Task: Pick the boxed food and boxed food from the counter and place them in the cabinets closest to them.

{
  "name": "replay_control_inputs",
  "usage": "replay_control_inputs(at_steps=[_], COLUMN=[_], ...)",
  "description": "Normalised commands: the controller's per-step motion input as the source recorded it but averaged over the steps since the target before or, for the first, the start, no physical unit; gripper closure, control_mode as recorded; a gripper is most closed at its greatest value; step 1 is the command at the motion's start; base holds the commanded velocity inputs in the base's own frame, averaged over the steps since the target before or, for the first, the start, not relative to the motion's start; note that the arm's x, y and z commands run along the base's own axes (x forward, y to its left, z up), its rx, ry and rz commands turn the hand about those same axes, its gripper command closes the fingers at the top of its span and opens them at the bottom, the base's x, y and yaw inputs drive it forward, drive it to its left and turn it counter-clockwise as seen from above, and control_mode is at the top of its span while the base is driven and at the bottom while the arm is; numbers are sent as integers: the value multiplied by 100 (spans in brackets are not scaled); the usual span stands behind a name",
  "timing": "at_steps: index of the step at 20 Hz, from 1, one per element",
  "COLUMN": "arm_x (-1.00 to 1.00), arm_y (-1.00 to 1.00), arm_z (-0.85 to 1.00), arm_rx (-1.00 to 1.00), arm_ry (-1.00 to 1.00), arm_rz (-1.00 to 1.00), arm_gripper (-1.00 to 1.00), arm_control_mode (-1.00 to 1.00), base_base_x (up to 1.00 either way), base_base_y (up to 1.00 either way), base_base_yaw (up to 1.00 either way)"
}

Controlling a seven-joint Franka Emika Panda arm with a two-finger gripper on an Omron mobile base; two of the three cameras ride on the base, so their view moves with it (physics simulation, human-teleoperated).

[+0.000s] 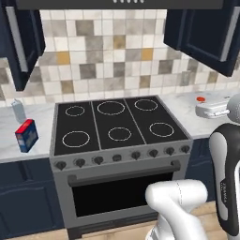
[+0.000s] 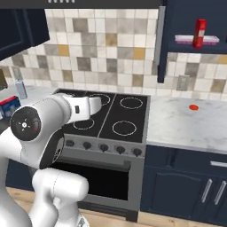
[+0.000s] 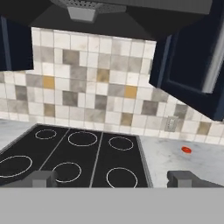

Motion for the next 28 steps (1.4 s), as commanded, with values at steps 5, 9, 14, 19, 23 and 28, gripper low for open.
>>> replay_control_inputs(at_steps=[5,9,14,19,23,28], arm_x=[0,0,0,0,0,0], arm_y=[0,0,0,0,0,0], arm_z=[0,0,0,0,0,0], arm_rx=[0,0,0,0,0,0], arm_ry=[0,0,0,0,0,0], arm_rz=[0,0,0,0,0,0], arm_gripper=[-100,-100,-100,-100,-100,-100], arm_control_mode=[100,100,100,100,100,100], base_base_x=[-17,-18,-19,-19,-18,-20], base_base_y=[55,56,55,56,55,55], base_base_yaw=[0,0,0,0,0,0])
